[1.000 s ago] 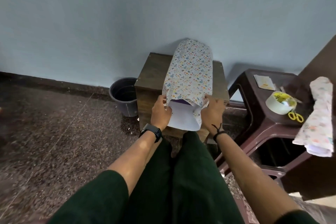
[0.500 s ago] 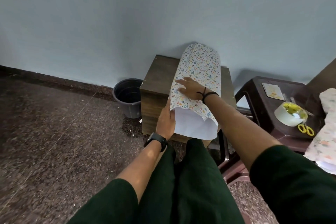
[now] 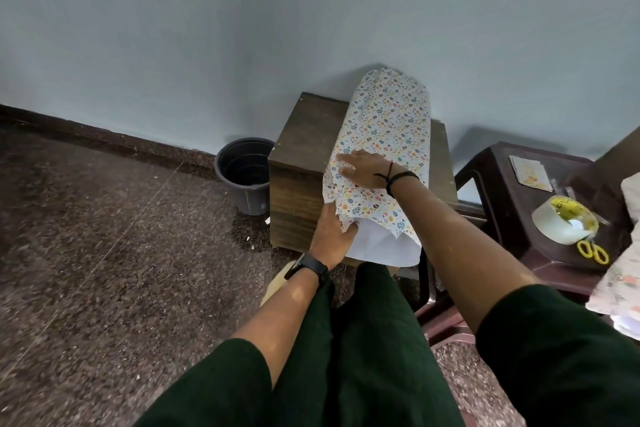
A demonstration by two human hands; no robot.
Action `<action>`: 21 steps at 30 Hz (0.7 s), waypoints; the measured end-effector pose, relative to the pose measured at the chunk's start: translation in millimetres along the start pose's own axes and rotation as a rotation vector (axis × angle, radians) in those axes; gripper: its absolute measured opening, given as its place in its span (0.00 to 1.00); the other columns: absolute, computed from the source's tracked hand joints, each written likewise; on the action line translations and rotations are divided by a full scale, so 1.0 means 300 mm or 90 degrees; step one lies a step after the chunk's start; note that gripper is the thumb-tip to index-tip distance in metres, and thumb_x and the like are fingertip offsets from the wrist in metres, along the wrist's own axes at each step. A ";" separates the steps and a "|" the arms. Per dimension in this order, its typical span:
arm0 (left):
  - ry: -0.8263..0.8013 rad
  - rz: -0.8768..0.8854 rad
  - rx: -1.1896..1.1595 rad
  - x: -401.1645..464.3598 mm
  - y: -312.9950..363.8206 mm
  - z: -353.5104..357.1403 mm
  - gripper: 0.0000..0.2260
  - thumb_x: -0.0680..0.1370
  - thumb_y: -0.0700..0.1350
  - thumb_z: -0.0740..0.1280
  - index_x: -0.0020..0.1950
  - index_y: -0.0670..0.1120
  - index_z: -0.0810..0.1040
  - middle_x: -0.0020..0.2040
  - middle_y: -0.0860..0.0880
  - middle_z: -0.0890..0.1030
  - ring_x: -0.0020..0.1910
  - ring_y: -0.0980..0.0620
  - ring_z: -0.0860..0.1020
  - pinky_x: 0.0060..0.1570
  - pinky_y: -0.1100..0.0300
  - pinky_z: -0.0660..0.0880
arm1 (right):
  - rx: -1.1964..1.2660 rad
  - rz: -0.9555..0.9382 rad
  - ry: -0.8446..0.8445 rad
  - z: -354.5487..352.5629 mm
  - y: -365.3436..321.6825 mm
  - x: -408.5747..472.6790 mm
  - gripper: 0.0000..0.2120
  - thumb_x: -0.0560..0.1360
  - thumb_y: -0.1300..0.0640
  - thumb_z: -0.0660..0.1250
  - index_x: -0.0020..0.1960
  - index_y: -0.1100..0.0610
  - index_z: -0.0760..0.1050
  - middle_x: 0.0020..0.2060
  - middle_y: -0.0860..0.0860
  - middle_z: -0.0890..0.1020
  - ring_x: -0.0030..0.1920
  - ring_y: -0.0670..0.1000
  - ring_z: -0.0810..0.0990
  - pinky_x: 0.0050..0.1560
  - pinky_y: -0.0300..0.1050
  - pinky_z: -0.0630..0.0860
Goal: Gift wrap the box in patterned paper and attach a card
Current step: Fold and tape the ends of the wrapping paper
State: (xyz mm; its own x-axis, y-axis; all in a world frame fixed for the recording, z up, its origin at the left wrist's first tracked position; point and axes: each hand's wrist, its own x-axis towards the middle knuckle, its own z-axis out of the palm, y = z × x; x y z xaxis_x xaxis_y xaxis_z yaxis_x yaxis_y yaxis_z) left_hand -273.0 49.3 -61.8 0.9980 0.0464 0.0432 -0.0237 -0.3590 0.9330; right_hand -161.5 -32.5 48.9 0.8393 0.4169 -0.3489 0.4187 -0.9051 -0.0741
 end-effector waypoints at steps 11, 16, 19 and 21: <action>-0.108 -0.036 -0.029 0.048 -0.022 -0.021 0.30 0.74 0.38 0.64 0.75 0.45 0.60 0.71 0.48 0.68 0.69 0.50 0.67 0.67 0.60 0.63 | 0.056 0.011 0.007 -0.018 -0.002 -0.023 0.25 0.82 0.46 0.50 0.76 0.55 0.54 0.73 0.58 0.62 0.72 0.60 0.62 0.69 0.52 0.60; -0.091 -0.094 -0.030 0.085 -0.010 -0.063 0.28 0.76 0.29 0.57 0.74 0.45 0.62 0.73 0.46 0.62 0.73 0.49 0.60 0.73 0.52 0.57 | 0.145 -0.013 0.041 -0.007 0.025 -0.022 0.15 0.79 0.44 0.50 0.55 0.52 0.70 0.47 0.49 0.72 0.49 0.50 0.72 0.50 0.48 0.65; -0.094 -0.105 -0.090 0.109 -0.002 -0.087 0.21 0.78 0.33 0.58 0.70 0.45 0.70 0.70 0.48 0.67 0.69 0.49 0.67 0.71 0.50 0.64 | 0.225 -0.047 0.120 0.013 0.059 -0.048 0.15 0.80 0.53 0.51 0.38 0.53 0.70 0.41 0.50 0.69 0.41 0.48 0.66 0.49 0.49 0.65; -0.102 -0.130 -0.131 0.109 0.035 -0.101 0.15 0.80 0.39 0.59 0.66 0.46 0.74 0.65 0.51 0.71 0.65 0.52 0.71 0.65 0.57 0.67 | 0.296 0.002 0.259 0.041 0.091 -0.093 0.12 0.80 0.60 0.54 0.55 0.58 0.76 0.55 0.56 0.69 0.54 0.53 0.68 0.59 0.47 0.65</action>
State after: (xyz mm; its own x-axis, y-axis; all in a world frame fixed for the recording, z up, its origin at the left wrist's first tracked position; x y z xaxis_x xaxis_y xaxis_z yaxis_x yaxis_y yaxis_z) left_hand -242.3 75.4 -39.8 0.9797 -0.0547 -0.1929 0.1820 -0.1606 0.9701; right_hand -177.7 -69.8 45.2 0.9436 0.3298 0.0282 0.2983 -0.8102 -0.5046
